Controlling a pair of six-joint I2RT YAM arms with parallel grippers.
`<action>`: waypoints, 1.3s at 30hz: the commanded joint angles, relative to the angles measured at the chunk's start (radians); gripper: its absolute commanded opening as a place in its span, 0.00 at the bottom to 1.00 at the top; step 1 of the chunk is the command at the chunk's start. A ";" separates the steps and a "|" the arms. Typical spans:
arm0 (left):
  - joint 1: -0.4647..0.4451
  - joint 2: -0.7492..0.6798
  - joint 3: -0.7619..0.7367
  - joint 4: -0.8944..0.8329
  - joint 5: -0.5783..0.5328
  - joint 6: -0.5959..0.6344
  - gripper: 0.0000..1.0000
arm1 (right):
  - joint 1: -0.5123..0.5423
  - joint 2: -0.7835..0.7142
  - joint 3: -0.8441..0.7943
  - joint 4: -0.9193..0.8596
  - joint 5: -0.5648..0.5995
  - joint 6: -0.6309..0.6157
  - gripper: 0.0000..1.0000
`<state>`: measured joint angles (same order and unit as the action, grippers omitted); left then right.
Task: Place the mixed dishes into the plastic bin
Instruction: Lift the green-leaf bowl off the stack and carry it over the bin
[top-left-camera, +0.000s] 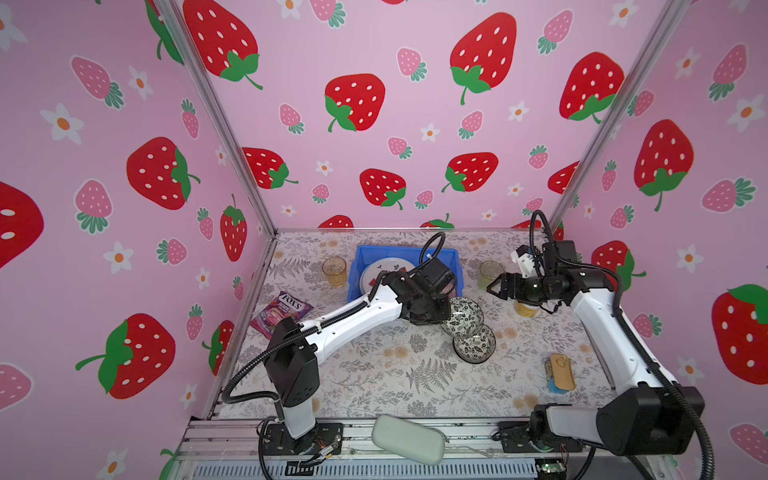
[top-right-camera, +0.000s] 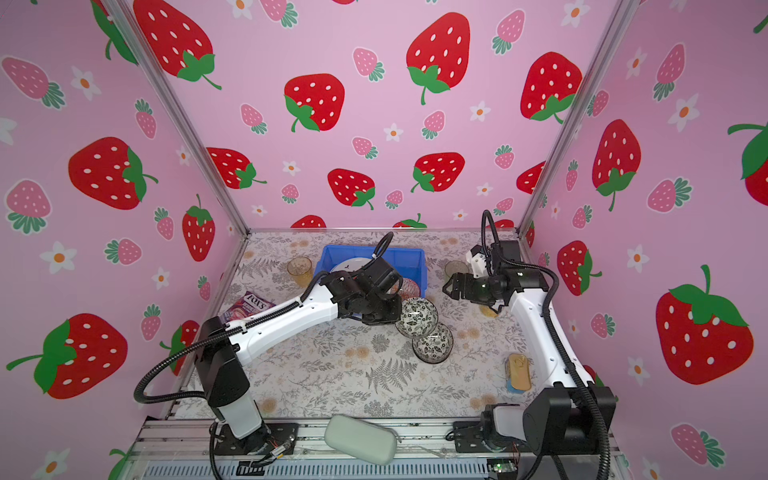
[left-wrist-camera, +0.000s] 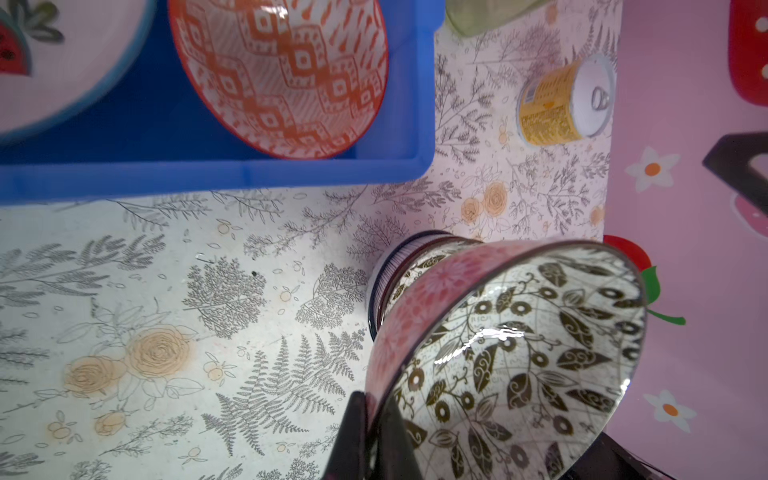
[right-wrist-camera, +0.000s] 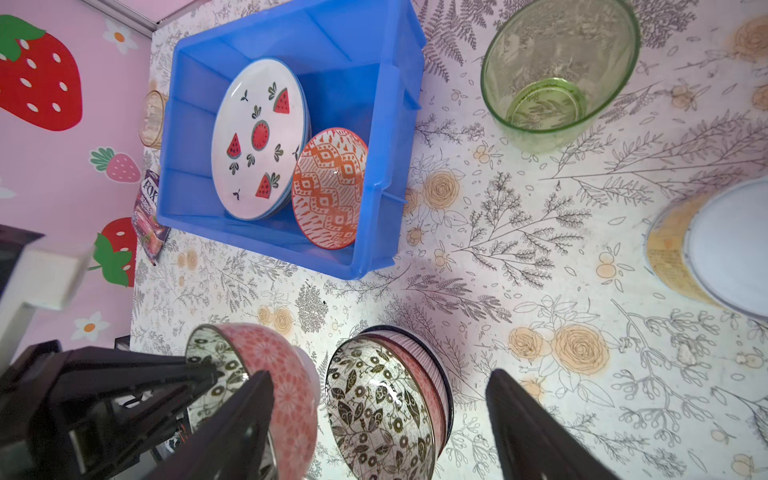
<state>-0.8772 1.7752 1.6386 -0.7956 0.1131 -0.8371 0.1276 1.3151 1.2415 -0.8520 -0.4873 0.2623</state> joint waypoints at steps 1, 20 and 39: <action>0.045 -0.007 0.100 -0.048 -0.030 0.057 0.00 | -0.008 0.015 0.029 0.003 -0.025 -0.011 0.83; 0.227 0.237 0.336 -0.096 -0.007 0.171 0.00 | -0.007 0.080 0.062 0.010 -0.015 -0.026 0.83; 0.246 0.401 0.411 -0.075 0.047 0.165 0.00 | -0.019 0.118 0.058 0.023 -0.010 -0.051 0.83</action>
<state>-0.6373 2.1754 1.9953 -0.8848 0.1387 -0.6762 0.1162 1.4239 1.2766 -0.8268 -0.4911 0.2409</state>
